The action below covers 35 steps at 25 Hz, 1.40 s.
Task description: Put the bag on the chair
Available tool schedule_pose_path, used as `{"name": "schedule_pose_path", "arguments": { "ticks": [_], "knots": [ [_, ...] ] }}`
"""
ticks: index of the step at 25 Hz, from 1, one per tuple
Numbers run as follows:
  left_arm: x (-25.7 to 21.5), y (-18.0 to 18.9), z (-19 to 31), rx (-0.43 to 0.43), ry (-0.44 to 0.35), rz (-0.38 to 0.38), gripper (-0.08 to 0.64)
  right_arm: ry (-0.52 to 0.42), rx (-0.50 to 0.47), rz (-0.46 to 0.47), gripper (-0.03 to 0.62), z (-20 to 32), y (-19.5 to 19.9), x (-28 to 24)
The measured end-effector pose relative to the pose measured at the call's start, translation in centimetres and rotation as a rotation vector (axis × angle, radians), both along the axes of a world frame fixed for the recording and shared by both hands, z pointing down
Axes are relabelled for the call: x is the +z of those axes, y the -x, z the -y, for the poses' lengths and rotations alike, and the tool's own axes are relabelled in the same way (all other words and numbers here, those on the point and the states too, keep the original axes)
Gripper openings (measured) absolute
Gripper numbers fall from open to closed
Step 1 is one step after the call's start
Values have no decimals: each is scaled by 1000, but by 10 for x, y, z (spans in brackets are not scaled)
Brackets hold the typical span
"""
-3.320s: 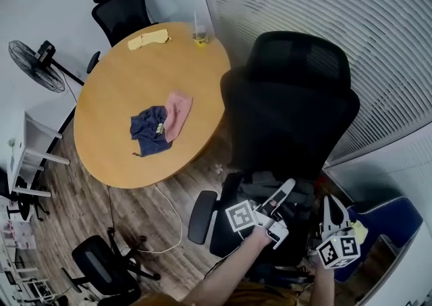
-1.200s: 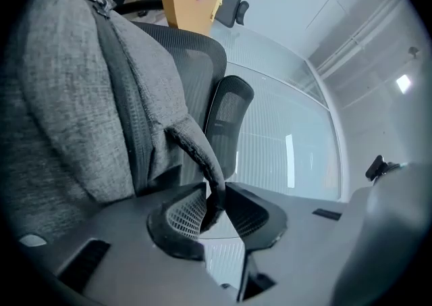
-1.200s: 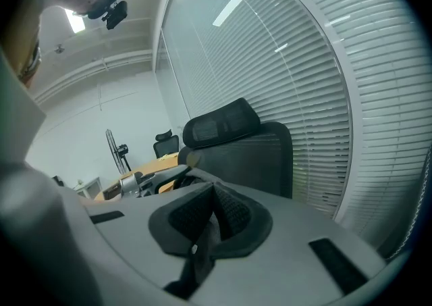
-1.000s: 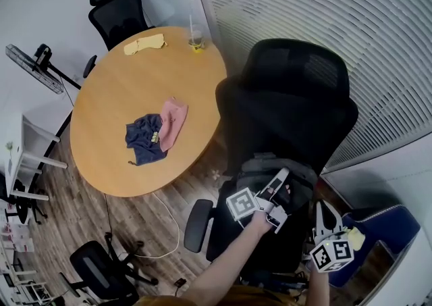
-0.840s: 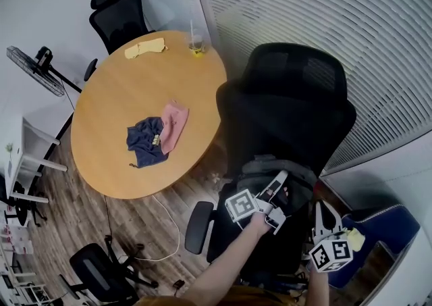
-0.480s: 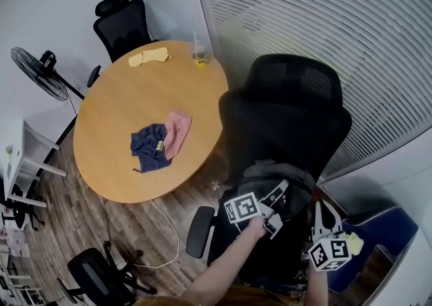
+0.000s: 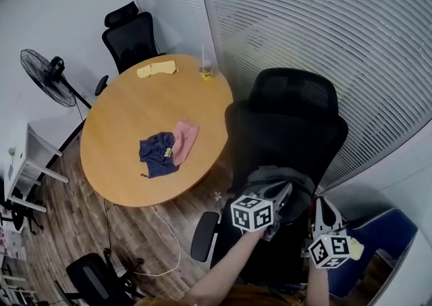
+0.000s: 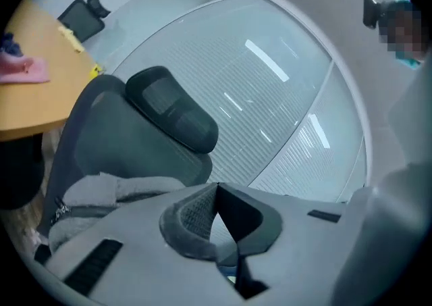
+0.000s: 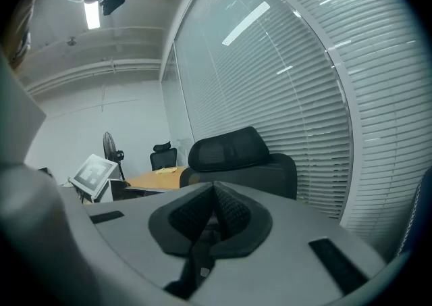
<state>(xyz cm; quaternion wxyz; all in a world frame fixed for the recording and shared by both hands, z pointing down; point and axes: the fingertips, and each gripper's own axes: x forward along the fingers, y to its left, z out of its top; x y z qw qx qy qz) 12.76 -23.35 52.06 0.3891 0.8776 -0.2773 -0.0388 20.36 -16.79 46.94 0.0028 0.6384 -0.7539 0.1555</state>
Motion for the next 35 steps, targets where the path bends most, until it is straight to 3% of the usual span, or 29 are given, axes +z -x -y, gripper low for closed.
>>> {"name": "schedule_pose_path", "arguments": {
  "ticks": [6, 9, 16, 20, 35],
  "knots": [
    [-39, 13, -14, -3, -233, 91, 23, -30, -15, -85, 12, -7, 9, -20],
    [-56, 22, -22, -16, -289, 129, 23, -41, -8, -136, 12, -14, 6, -28],
    [-111, 39, -32, -80, -429, 69, 23, -75, 0, -196, 12, -28, 6, -48],
    [-124, 45, -38, -94, -463, 82, 23, -82, 5, -193, 12, -37, 9, -53],
    [-130, 60, -47, -138, -464, 99, 23, -119, -32, -211, 12, -44, 21, -67]
  ]
}}
